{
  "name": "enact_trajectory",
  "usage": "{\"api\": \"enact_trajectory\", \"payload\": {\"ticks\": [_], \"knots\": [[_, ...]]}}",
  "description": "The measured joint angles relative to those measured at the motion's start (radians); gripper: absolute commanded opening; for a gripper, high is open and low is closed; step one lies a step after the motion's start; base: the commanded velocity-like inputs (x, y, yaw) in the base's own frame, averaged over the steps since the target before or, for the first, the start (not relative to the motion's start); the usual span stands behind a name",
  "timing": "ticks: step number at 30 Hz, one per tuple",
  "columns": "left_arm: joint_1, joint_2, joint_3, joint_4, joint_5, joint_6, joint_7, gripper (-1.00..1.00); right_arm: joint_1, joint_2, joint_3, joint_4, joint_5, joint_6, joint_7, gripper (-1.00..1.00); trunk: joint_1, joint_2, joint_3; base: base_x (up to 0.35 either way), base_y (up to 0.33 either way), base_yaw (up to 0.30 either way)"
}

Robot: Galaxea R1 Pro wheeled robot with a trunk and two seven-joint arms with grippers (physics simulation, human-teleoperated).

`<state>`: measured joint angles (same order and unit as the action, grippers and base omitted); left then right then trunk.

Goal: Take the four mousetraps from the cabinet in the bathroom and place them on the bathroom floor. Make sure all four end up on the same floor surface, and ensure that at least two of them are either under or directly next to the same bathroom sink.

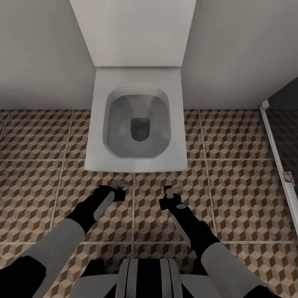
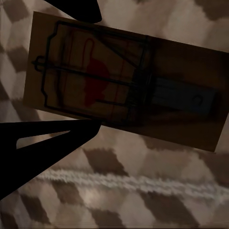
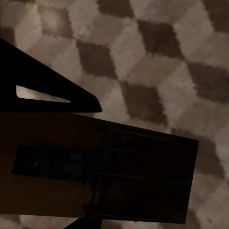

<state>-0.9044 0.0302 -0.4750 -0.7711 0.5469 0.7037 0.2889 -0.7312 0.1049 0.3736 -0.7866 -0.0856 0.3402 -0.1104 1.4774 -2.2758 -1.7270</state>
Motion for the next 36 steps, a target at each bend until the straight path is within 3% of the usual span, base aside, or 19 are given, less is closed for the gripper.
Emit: {"api": "enact_trajectory", "payload": {"ticks": [13, 22, 27, 36], "knots": [[0.000, -0.002, 0.001, -0.009, 0.000, 0.001, 0.002, -1.00, -0.058, 0.000, -0.001, 0.016, -0.002, 0.004, 0.028, -1.00, 0.000, 0.000, 0.000, 0.000, 0.000, 0.000], [0.000, -0.016, 0.000, -0.010, 0.000, 0.002, 0.003, -1.00, -0.164, 0.005, -0.003, 0.183, -0.008, 0.001, 0.034, -1.00, 0.000, 0.000, 0.000, 0.000, 0.000, 0.000], [0.000, -0.030, -0.002, -0.010, 0.000, 0.003, 0.003, -1.00, -0.172, 0.009, -0.005, 0.247, -0.010, -0.003, 0.034, -1.00, 0.000, 0.000, 0.000, 0.000, 0.000, 0.000], [0.000, -0.030, -0.002, -0.010, 0.000, 0.004, 0.003, -1.00, -0.173, 0.012, -0.006, 0.342, -0.012, -0.052, 0.034, -1.00, 0.000, 0.000, 0.000, 0.000, 0.000, 0.000]]}}
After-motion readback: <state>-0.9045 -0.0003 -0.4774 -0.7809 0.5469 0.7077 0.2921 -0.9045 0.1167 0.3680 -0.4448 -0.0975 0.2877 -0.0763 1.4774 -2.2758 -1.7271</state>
